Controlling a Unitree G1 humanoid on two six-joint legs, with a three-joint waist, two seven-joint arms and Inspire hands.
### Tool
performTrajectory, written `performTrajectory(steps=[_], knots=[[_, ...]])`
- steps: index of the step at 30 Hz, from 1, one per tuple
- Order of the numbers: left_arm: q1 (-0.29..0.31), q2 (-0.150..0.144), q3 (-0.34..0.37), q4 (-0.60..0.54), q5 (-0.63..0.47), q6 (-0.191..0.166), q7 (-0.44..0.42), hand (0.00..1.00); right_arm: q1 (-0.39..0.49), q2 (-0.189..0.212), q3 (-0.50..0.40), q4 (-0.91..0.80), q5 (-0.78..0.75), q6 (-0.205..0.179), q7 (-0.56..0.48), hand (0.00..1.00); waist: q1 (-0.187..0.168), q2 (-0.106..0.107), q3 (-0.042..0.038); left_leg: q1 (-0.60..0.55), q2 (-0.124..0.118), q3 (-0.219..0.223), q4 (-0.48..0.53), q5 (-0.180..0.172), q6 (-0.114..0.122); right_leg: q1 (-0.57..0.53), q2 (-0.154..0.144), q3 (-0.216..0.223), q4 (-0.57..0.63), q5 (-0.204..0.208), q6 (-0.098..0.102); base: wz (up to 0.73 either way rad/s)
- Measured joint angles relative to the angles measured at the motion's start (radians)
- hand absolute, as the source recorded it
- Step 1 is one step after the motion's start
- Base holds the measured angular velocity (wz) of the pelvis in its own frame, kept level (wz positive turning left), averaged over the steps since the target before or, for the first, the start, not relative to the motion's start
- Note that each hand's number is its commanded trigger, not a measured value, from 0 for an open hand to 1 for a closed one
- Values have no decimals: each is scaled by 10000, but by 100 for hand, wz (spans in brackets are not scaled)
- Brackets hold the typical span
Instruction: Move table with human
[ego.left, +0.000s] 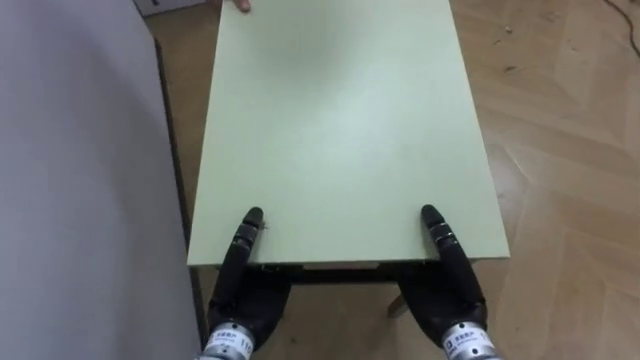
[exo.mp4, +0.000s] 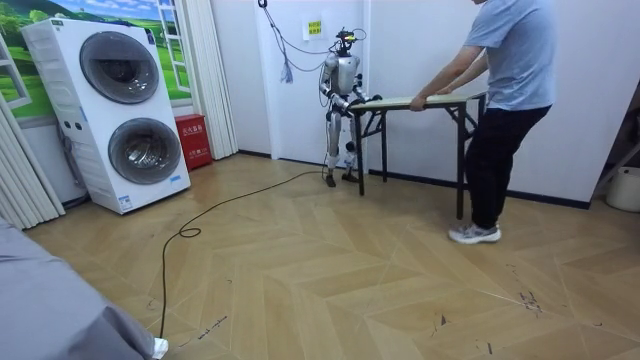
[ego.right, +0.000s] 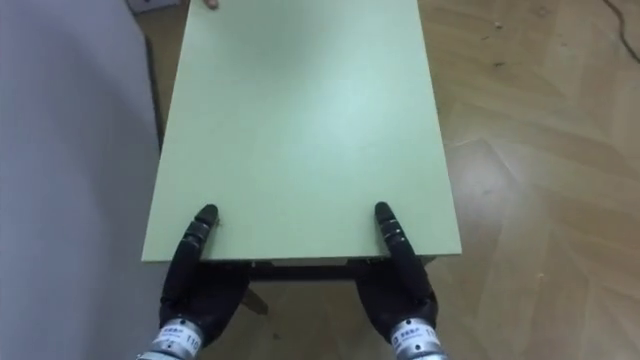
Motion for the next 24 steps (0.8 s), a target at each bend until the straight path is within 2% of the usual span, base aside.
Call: performTrajectory(steps=[2,3,4,5,6,7,11,13,16,18,24], knots=[[13,36,-71,0,17,-7,6,100,91,-19,-5,0,6,-8,1,100,-100,8,1,7,-128,-423,18,47,90,-166,-24,653,441,-74,118,60],[13,49,-163,-3,19,-84,6,100,144,18,12,3,13,-1,-14,100,-129,2,-1,-20,-152,-774,63,51,109,-280,61,1272,515,-214,249,60],[13,85,-163,-3,16,-231,2,100,150,129,62,-3,-41,-2,-19,100,-239,-6,-1,-157,-251,-1099,130,78,118,-280,272,1887,-265,-241,217,68],[20,87,-197,0,16,-267,-1,100,156,136,60,-2,-63,-11,-21,100,-314,3,6,-199,-303,-1265,164,116,125,-286,345,2032,-398,16,252,81],[82,66,-233,-1,15,-305,25,100,178,119,94,-7,-52,-11,-74,100,-442,-16,-14,-180,-442,-1445,72,223,126,-176,303,1887,-425,47,167,70],[114,68,-210,-1,15,-365,49,100,163,113,109,-5,-38,-13,-122,100,-410,-24,-9,-187,-480,-1502,53,258,123,-91,302,1727,-409,56,161,52],[273,46,-202,-1,14,-408,94,100,153,37,225,-5,-33,-13,-245,100,-83,-219,-7,-188,-492,-1608,51,265,114,74,330,1660,-449,61,157,13],[272,40,-218,-2,14,-432,151,100,109,34,270,-5,-21,-13,-366,100,32,-332,-7,-205,-527,-1666,52,264,117,98,326,1784,-465,63,153,15],[260,50,-240,-3,8,-688,280,100,60,79,491,-2,-27,-130,-591,100,55,-511,1,-207,-657,-1905,61,250,145,266,327,2086,-643,64,154,26],[260,-2,-234,-2,11,-764,318,100,36,108,514,-2,-29,-128,-655,100,52,-517,4,-190,-713,-1958,89,222,188,346,328,2292,-684,64,153,20],[213,65,-212,-2,89,-769,472,100,38,146,538,-1,22,-83,-784,100,-10,-516,5,-175,-834,-2069,107,167,271,497,283,2320,-772,65,155,14]])
